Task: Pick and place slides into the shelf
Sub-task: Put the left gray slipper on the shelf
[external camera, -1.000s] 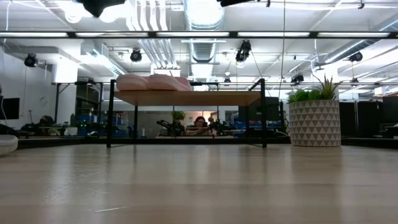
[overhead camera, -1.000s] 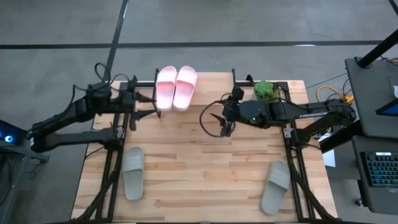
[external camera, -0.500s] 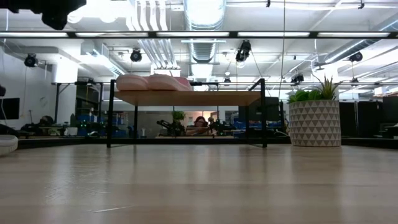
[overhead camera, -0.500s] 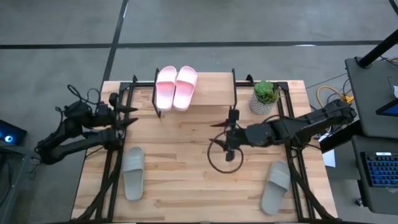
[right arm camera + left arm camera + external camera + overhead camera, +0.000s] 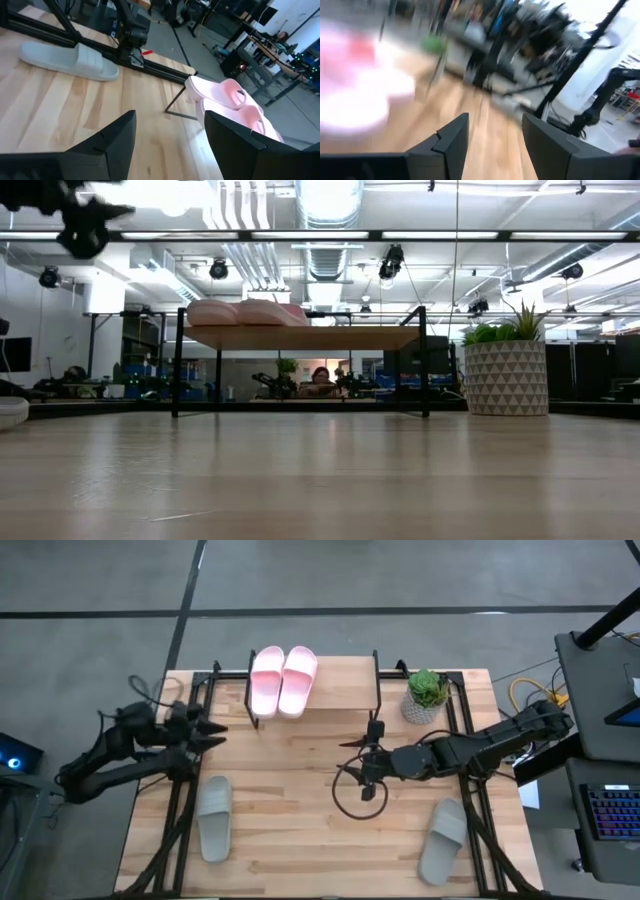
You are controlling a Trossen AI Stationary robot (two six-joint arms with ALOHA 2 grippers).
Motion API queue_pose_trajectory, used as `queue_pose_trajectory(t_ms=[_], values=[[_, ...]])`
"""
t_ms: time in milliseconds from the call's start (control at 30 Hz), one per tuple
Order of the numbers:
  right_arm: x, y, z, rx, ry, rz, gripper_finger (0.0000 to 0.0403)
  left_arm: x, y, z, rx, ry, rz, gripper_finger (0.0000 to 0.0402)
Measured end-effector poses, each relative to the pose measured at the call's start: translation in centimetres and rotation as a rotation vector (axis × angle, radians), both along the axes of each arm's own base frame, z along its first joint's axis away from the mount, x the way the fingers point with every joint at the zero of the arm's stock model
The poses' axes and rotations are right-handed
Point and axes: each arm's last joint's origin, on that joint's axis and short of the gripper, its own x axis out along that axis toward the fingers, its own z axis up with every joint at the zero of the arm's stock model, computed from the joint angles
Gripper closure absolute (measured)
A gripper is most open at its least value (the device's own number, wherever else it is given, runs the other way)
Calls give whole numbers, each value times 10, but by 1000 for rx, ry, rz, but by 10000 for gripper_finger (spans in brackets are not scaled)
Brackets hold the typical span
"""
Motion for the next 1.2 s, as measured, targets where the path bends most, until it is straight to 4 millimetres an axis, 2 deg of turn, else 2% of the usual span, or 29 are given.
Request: queue_pose_trajectory(t_ms=[200,400,500,633,1200], values=[[0,0,-1,-21,10,7,177,11,4,-30,-304,386,27,233],[0,0,-1,-37,17,12,177,18,1,-53,-559,729,-100,233],[0,0,-1,-38,21,12,177,21,1,-61,-609,864,-121,233],[-1,0,-2,-38,24,12,177,28,3,-66,-608,931,-185,233],[-1,0,-5,-50,46,14,177,54,9,-86,-738,1148,-240,233]])
